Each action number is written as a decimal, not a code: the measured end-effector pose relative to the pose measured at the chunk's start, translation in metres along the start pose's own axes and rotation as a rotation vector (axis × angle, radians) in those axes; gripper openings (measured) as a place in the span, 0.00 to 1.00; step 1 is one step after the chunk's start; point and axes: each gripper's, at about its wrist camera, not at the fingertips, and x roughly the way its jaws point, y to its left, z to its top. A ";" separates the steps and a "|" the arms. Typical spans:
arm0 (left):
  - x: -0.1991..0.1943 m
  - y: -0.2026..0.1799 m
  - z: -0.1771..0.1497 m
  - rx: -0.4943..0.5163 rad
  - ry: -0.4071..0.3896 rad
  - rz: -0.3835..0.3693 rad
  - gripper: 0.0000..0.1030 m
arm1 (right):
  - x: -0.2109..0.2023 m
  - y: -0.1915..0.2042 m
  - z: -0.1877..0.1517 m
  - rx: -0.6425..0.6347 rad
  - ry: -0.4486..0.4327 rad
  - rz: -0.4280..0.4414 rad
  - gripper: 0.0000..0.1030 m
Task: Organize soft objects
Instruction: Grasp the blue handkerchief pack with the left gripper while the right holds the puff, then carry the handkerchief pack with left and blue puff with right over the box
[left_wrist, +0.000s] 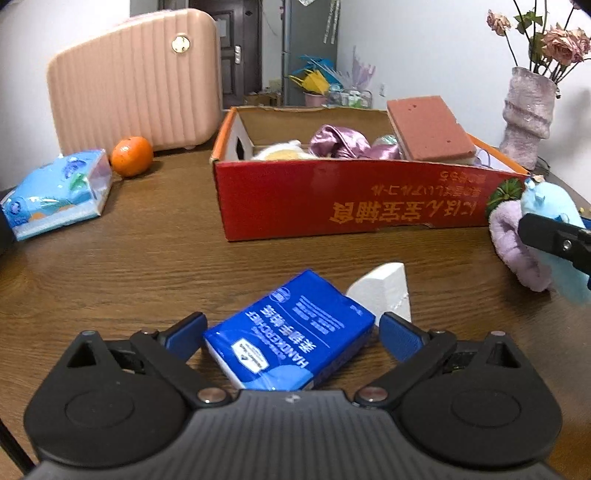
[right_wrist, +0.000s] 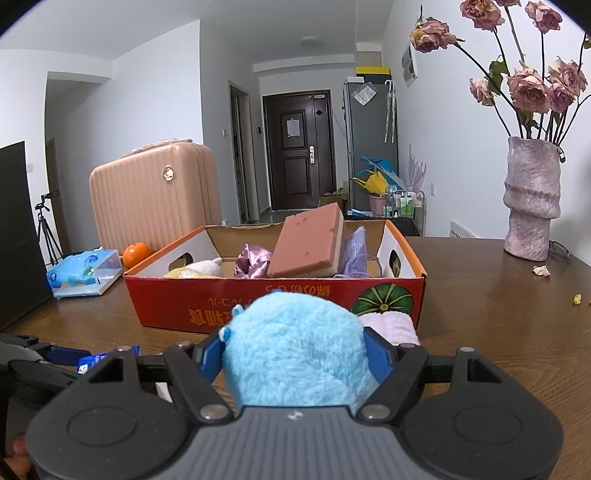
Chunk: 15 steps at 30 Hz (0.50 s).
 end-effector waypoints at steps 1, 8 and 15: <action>0.002 0.000 0.000 0.002 0.010 -0.005 0.94 | 0.000 0.000 0.000 0.000 0.000 0.000 0.72; -0.002 0.001 0.000 0.003 -0.003 -0.018 0.86 | 0.000 0.000 0.000 0.000 0.000 0.000 0.72; -0.007 -0.002 -0.002 0.020 -0.025 0.003 0.85 | 0.000 0.000 0.000 0.001 -0.005 0.002 0.72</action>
